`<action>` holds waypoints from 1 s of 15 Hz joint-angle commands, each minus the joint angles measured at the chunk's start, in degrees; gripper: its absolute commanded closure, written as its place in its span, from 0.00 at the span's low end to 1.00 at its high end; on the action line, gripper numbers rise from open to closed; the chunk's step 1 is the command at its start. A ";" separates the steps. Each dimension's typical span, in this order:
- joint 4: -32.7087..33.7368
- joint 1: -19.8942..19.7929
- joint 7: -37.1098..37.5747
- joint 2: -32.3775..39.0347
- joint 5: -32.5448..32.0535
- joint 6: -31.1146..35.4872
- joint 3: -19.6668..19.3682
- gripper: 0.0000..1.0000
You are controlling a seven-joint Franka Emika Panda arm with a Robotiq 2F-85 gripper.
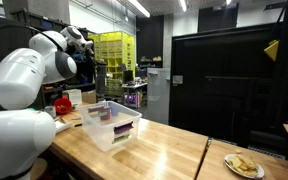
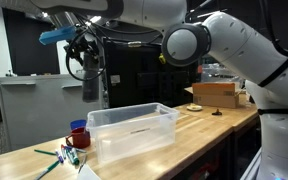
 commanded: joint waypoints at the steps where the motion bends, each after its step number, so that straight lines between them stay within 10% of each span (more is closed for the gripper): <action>1: 0.00 0.14 1.55 -1.89 -0.30 -1.87 0.31 0.47; 15: -0.01 -2.63 1.70 -2.67 -2.35 -6.20 -0.67 0.47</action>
